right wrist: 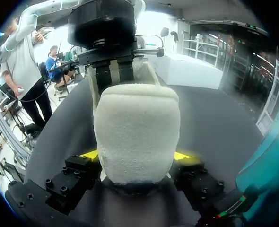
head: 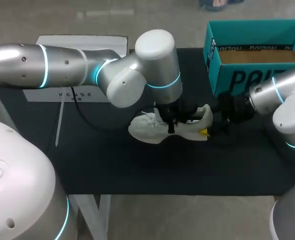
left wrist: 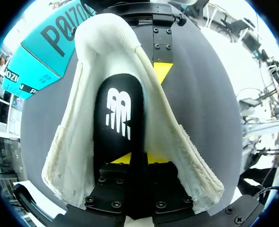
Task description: Take the shoe out of the shoebox, open the shoe tongue, remove and reinsert the insole, then place the shoe into the shoebox
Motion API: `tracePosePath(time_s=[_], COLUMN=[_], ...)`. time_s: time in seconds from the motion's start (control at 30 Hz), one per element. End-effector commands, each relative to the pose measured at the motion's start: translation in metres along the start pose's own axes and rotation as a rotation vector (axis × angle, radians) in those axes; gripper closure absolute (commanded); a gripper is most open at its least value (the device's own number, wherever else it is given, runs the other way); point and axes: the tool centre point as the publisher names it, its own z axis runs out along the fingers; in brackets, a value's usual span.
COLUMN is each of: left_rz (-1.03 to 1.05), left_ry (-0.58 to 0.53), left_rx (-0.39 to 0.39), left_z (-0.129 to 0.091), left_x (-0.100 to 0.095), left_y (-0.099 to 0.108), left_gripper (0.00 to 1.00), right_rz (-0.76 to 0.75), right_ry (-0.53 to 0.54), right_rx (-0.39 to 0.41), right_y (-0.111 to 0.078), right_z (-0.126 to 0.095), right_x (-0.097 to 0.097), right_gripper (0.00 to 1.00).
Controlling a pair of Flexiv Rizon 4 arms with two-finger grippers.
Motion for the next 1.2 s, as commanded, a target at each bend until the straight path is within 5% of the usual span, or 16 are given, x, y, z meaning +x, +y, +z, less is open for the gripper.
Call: tracePosePath(time_s=[0.03, 0.17, 0.53, 1.2], left_rz=[0.003, -0.001, -0.024, -0.079], left_ry=[-0.030, -0.032, -0.148, -0.122], left_rx=[-0.007, -0.003, -0.005, 0.112], left_z=[0.016, 0.017, -0.015, -0.056], left_x=[-0.007, -0.007, -0.006, -0.012], left_y=[0.007, 0.007, 0.004, -0.002], left_gripper=[0.87, 1.00, 1.00, 1.00], right_rz=[0.000, 0.000, 0.000, 0.000], right_ry=[0.001, 0.001, 0.001, 0.001], right_rx=[0.004, 0.004, 0.004, 0.004], right_y=[0.000, 0.000, 0.000, 0.000], right_z=[0.002, 0.002, 0.002, 0.002], right_x=[0.003, 0.003, 0.003, 0.003], right_gripper=[1.00, 1.00, 1.00, 1.00])
